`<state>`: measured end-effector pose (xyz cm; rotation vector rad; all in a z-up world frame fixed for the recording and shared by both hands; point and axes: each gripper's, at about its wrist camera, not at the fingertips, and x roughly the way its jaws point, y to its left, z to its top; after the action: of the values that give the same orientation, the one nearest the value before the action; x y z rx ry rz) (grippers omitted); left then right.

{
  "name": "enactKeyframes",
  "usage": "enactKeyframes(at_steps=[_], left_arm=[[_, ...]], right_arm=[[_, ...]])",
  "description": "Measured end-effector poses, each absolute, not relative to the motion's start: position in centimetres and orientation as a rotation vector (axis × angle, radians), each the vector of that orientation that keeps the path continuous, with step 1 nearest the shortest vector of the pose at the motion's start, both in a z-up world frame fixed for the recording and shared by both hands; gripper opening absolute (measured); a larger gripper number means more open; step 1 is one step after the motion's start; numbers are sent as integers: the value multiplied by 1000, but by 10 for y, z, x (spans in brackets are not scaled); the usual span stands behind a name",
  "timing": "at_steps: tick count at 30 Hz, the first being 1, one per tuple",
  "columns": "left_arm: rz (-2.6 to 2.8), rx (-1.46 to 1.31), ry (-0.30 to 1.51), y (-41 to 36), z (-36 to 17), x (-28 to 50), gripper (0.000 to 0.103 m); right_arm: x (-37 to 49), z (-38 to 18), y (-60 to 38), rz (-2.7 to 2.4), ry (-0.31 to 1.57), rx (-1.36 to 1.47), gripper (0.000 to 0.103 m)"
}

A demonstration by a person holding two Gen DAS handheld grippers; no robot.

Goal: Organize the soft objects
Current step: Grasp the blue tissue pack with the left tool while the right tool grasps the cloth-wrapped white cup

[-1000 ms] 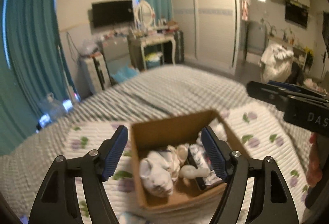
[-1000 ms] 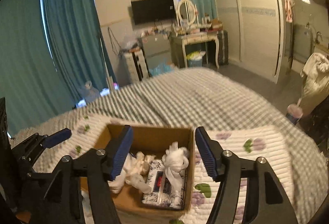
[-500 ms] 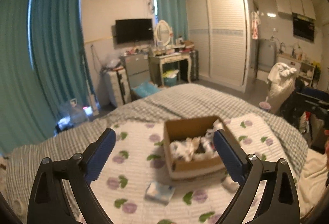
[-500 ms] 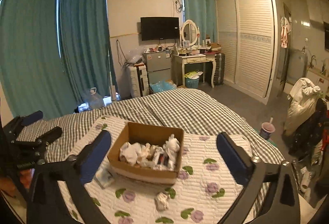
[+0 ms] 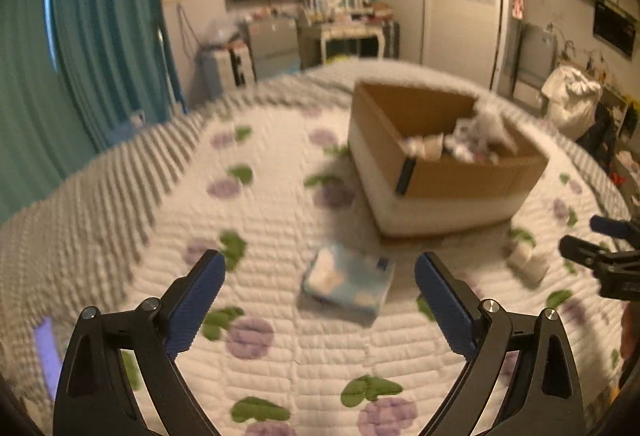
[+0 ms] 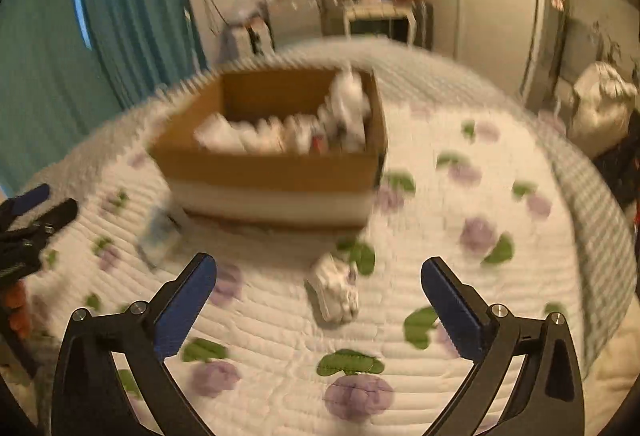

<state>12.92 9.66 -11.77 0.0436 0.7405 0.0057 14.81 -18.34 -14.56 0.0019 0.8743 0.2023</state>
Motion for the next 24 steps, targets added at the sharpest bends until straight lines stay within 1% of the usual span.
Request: enactKeyframes(at_steps=[4, 5, 6, 7, 8, 9, 11, 17, 22, 24], left_arm=[[-37, 44, 819, 98, -156, 149, 97], [-50, 50, 827, 98, -161, 151, 97], [-63, 60, 835, 98, -167, 152, 97], [-75, 71, 842, 97, -172, 154, 97], [-89, 83, 847, 97, -177, 155, 97], [-107, 93, 852, 99, -183, 156, 97], [-142, 101, 862, 104, -192, 158, 97], [-247, 54, 855, 106, -195, 165, 97], [-246, 182, 816, 88, -202, 170, 97], [-251, 163, 828, 89, -208, 178, 97]], right_arm=[[166, -184, -183, 178, 953, 50, 79], [169, -190, -181, 174, 964, 50, 71], [174, -199, -179, 173, 987, 45, 62], [175, -203, -178, 174, 1003, 41, 55], [179, -209, -177, 171, 1030, 31, 41], [181, -213, -175, 163, 1038, 19, 31], [182, -212, -175, 163, 1023, 24, 27], [181, -190, -166, 180, 910, 50, 26], [188, -206, -147, 189, 927, 24, 26], [188, -212, -139, 184, 937, 5, 26]])
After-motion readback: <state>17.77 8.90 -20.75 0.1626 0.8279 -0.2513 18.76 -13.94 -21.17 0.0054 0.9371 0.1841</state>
